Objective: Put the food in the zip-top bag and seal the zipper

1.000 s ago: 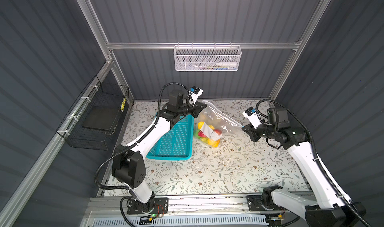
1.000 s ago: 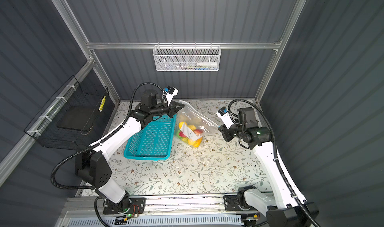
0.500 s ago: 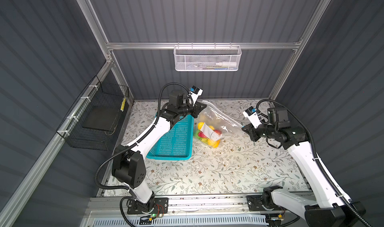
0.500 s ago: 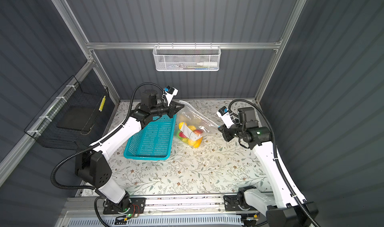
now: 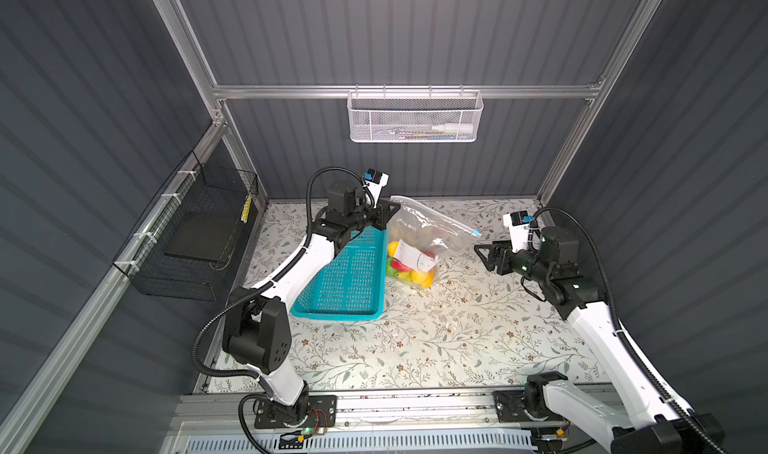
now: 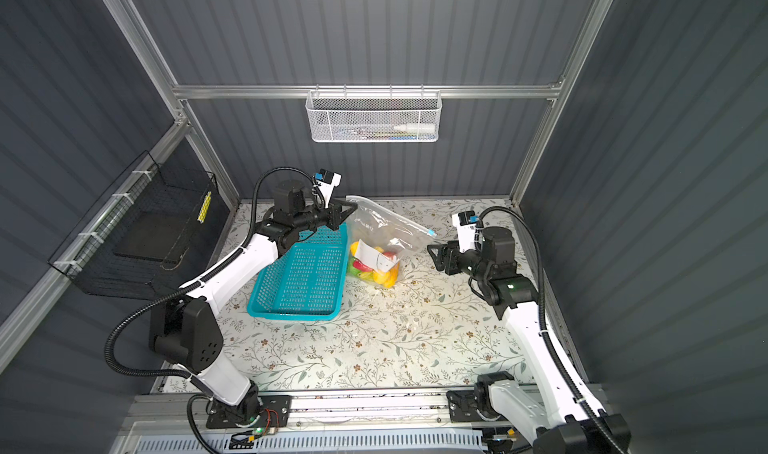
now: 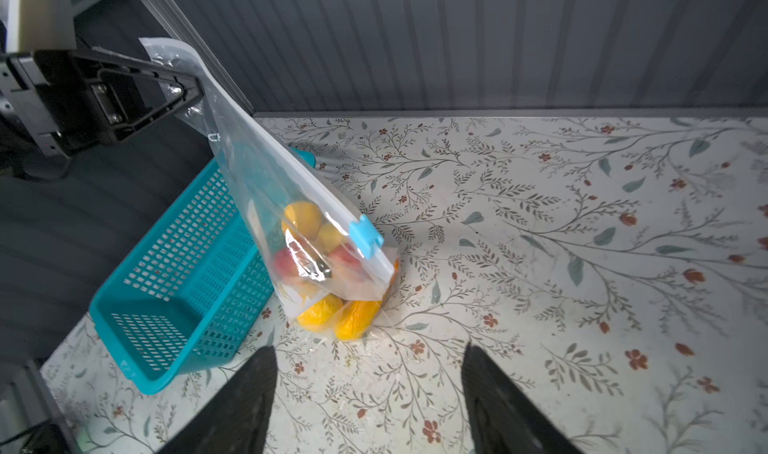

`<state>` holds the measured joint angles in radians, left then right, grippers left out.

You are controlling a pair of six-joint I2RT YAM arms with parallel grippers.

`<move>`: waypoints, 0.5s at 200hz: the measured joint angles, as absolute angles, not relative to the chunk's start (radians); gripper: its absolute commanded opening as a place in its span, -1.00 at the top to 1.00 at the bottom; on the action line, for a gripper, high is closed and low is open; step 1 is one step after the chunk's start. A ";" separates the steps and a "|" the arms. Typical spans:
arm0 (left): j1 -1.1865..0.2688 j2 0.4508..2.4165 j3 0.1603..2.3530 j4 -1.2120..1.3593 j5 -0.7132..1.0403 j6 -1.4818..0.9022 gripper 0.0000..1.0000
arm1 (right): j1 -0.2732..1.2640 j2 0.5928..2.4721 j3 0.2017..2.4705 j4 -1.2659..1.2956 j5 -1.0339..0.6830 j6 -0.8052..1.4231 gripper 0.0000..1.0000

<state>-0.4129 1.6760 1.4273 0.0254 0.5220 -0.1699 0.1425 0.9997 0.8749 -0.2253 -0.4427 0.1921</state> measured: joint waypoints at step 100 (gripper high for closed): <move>-0.436 1.676 1.410 0.047 0.519 -0.190 1.00 | 0.210 1.190 0.735 0.198 -0.505 0.457 0.51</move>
